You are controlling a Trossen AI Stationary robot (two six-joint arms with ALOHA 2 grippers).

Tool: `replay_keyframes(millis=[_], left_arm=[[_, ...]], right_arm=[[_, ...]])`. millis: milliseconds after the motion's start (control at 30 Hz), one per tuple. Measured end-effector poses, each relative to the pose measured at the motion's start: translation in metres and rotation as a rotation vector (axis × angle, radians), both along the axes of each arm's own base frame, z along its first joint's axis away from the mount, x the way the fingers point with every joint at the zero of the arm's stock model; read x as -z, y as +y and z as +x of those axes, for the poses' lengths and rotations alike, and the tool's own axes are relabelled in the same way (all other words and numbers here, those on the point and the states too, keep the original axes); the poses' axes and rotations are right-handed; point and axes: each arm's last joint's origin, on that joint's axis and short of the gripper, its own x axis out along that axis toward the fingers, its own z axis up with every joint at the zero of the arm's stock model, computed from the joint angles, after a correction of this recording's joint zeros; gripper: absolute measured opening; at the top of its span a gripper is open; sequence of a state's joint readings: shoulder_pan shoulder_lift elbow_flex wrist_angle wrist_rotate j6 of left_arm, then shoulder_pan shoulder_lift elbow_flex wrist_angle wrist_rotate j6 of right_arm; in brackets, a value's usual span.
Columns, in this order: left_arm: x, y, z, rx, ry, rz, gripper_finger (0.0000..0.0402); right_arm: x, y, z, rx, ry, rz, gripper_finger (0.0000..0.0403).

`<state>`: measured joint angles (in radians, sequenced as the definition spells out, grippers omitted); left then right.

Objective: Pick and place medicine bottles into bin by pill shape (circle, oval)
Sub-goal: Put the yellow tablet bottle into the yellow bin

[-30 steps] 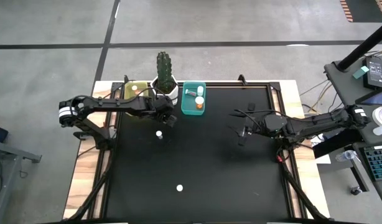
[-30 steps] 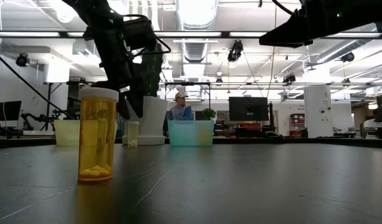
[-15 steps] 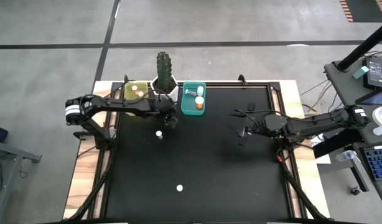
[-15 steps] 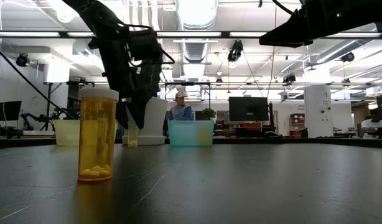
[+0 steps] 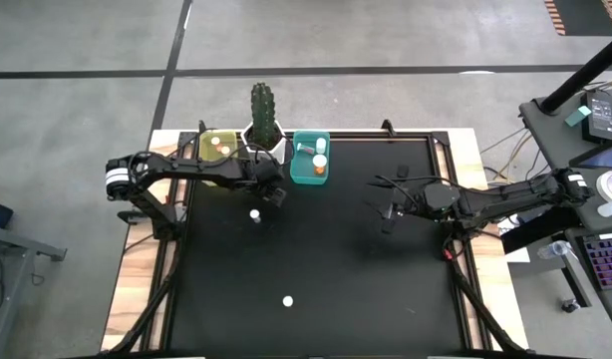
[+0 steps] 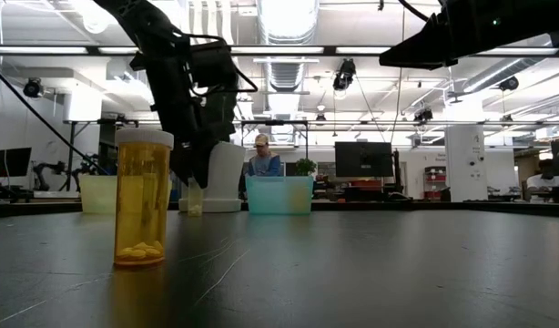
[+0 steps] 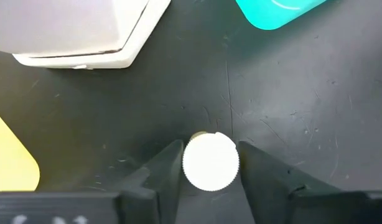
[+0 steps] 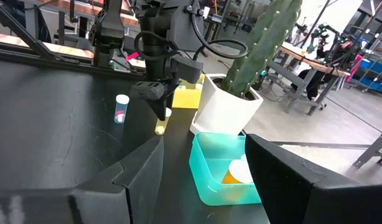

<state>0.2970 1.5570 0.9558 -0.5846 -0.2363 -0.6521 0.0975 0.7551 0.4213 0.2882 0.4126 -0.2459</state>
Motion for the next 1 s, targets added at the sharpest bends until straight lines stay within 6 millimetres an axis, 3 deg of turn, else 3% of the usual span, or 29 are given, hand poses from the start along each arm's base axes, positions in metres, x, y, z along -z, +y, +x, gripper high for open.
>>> replay_keyframes(millis=[267, 500, 800, 1000], left_arm=[[-0.002, -0.003, 0.000, 0.009, 0.004, -0.002, 0.0097], [-0.031, -0.015, -0.008, 0.052, 0.000, 0.000, 0.0098], [-0.079, -0.020, -0.050, 0.098, -0.039, 0.050, 0.0098], [-0.097, -0.013, -0.083, 0.036, -0.023, 0.090, 0.0098]], right_arm=[[0.000, 0.000, 0.000, 0.000, 0.000, 0.000, 0.0219], [0.000, 0.000, 0.000, 0.000, 0.001, 0.000, 0.0219], [0.001, 0.000, 0.000, 0.000, 0.007, 0.001, 0.0219], [0.001, 0.000, 0.000, 0.006, 0.008, 0.000, 0.0219]])
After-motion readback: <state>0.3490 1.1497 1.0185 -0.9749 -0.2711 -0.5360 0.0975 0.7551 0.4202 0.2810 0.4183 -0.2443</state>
